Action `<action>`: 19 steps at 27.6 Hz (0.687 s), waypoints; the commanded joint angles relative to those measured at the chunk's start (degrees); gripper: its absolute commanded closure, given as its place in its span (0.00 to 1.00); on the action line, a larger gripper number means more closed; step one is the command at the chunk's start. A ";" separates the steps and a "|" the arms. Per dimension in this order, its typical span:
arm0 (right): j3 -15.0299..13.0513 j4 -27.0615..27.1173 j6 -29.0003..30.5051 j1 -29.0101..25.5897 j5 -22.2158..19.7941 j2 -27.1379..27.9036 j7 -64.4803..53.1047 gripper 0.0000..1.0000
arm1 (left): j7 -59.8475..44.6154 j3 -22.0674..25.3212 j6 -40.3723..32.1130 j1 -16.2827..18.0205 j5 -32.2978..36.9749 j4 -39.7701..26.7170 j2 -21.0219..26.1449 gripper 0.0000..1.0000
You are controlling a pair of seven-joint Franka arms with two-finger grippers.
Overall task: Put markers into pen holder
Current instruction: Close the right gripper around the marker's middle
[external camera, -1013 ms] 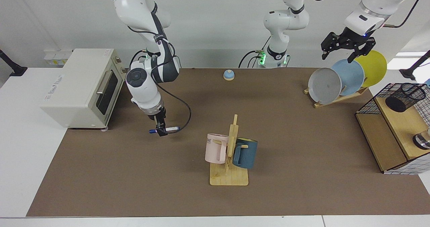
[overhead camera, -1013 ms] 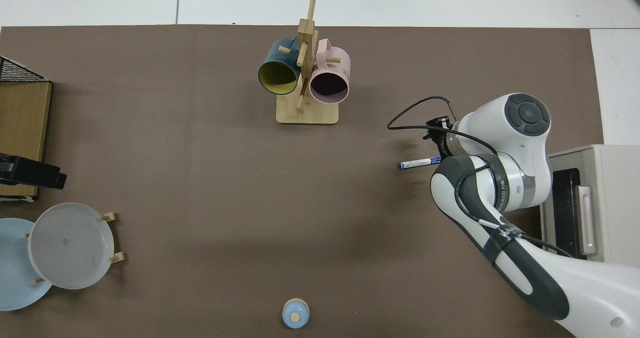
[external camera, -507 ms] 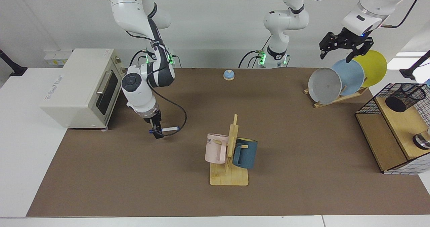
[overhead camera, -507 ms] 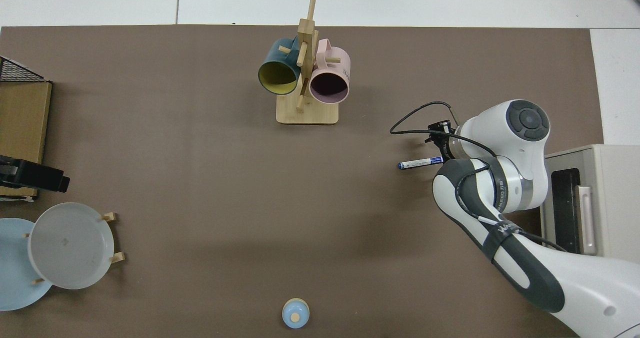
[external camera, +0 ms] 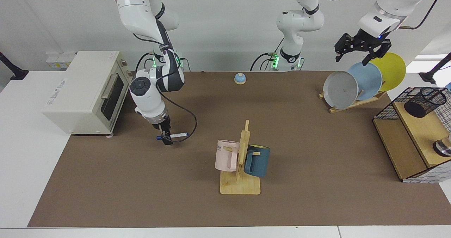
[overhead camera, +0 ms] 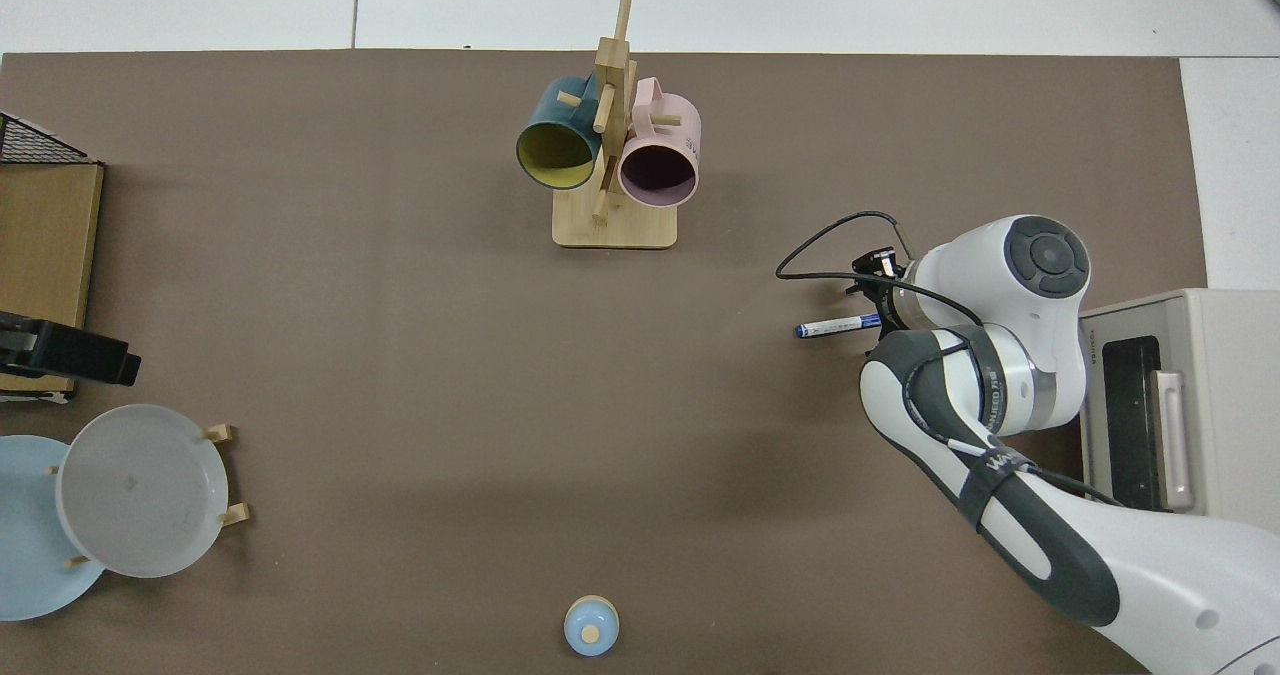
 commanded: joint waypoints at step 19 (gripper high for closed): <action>0.05 -1.26 0.91 -0.17 0.51 -2.03 -1.08 1.00 | -0.31 0.10 -0.05 0.66 0.17 -1.31 -1.48 0.00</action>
